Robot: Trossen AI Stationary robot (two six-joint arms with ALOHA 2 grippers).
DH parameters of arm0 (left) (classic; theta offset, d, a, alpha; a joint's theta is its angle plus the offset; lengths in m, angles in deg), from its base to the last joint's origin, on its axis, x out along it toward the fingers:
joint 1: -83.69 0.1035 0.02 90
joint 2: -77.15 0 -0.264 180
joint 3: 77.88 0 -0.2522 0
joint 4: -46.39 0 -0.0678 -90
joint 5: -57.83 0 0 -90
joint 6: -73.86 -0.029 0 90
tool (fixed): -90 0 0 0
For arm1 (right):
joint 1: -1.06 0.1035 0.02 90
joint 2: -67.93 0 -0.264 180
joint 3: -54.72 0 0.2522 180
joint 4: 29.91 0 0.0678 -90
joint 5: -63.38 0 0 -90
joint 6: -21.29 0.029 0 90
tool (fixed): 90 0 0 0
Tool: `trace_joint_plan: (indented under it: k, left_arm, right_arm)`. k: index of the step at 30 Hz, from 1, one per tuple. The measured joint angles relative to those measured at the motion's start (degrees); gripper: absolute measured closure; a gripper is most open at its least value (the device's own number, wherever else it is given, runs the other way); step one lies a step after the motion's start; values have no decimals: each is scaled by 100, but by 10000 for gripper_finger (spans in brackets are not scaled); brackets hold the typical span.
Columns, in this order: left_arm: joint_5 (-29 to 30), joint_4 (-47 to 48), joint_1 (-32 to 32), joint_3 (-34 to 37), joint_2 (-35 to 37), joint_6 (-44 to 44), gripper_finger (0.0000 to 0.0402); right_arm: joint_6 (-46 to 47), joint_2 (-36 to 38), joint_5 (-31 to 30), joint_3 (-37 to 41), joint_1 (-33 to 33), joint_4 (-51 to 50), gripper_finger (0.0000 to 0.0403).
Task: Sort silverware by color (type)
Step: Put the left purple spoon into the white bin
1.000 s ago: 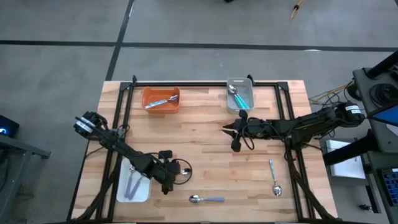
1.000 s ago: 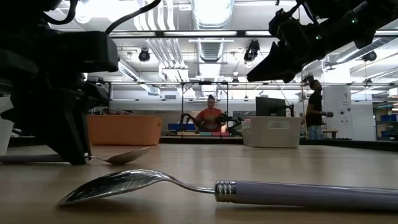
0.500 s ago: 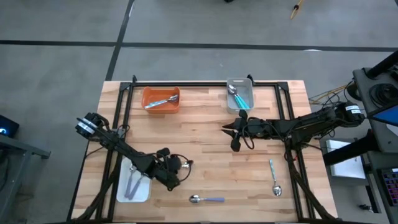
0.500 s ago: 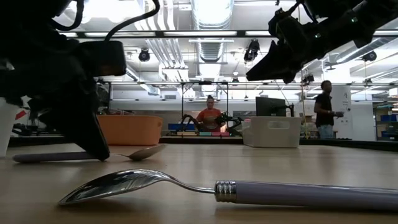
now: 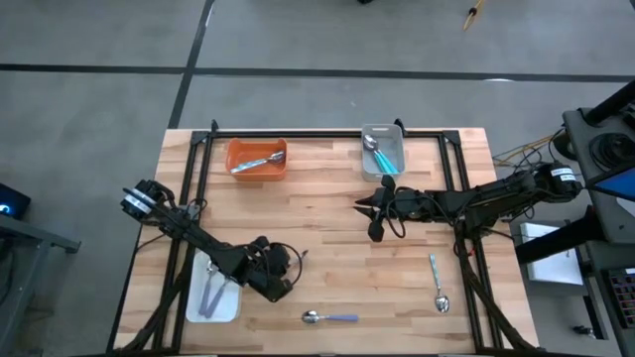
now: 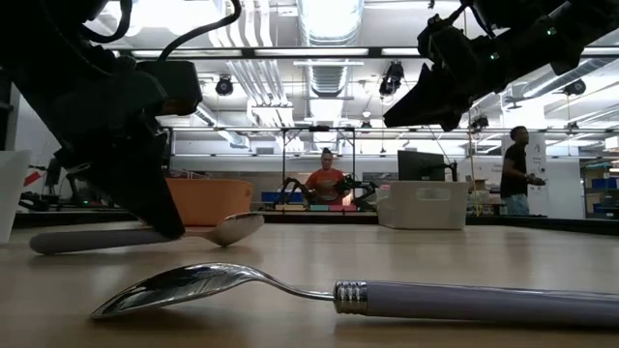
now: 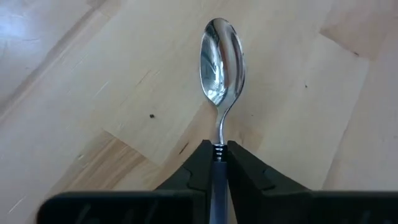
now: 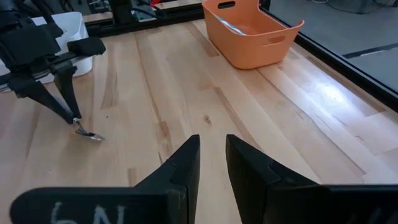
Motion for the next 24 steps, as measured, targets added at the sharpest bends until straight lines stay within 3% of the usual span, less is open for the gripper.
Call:
trace_joint_plan:
  k: [12,20,24]
  left_arm:
    - [165,15,11,2,-22,107,291]
    - [209,-66,13,206,-20,62,279]
    - [298,-703,2,487,-7,-374,279]
  right_arm:
    - [11,0,0,21,0,-2,335]
    - [68,0,0,78,0,-2,335]
    - [66,0,0,90,0,-2,335]
